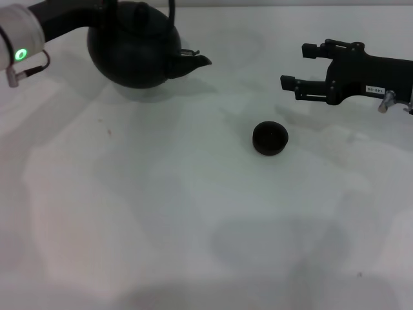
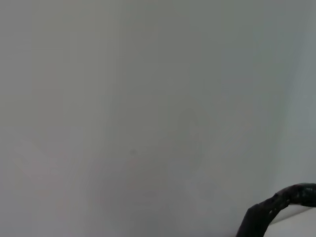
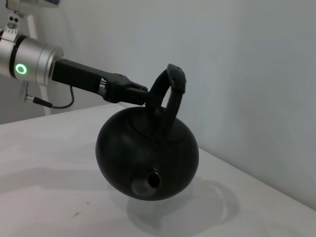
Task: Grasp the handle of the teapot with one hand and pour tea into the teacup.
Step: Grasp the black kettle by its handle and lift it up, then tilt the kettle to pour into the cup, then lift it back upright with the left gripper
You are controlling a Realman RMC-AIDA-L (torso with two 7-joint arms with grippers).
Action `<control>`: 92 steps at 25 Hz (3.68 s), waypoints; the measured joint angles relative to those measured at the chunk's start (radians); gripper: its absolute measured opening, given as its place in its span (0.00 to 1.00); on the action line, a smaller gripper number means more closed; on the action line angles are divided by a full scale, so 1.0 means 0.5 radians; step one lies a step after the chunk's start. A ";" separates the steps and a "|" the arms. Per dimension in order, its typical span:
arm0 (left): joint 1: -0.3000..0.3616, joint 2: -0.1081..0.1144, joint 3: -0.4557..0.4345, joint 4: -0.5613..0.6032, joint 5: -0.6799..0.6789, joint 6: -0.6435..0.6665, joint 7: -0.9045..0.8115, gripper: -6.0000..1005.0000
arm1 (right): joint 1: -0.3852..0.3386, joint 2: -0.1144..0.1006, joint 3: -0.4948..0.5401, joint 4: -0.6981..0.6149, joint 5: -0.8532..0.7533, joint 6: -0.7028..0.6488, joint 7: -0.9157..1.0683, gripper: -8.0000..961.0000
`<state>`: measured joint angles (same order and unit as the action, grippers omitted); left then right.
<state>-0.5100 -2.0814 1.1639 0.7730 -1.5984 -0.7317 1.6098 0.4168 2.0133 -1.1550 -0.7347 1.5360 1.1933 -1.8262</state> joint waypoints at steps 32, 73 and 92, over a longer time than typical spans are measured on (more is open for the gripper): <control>0.118 0.003 0.745 0.536 0.679 0.402 -0.684 0.14 | -0.022 -0.007 0.148 -0.007 0.020 0.010 -0.066 0.86; 0.000 0.001 1.009 0.687 1.135 0.411 -1.088 0.14 | 0.001 -0.004 0.159 -0.003 0.045 -0.015 -0.078 0.86; -0.037 0.001 1.148 0.719 1.398 0.402 -1.291 0.14 | 0.001 -0.004 0.162 0.019 0.045 -0.025 -0.086 0.86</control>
<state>-0.5287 -2.0810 1.7380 1.1323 -0.8993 -0.5309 0.9641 0.4173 2.0111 -1.0738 -0.7252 1.5585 1.1810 -1.8690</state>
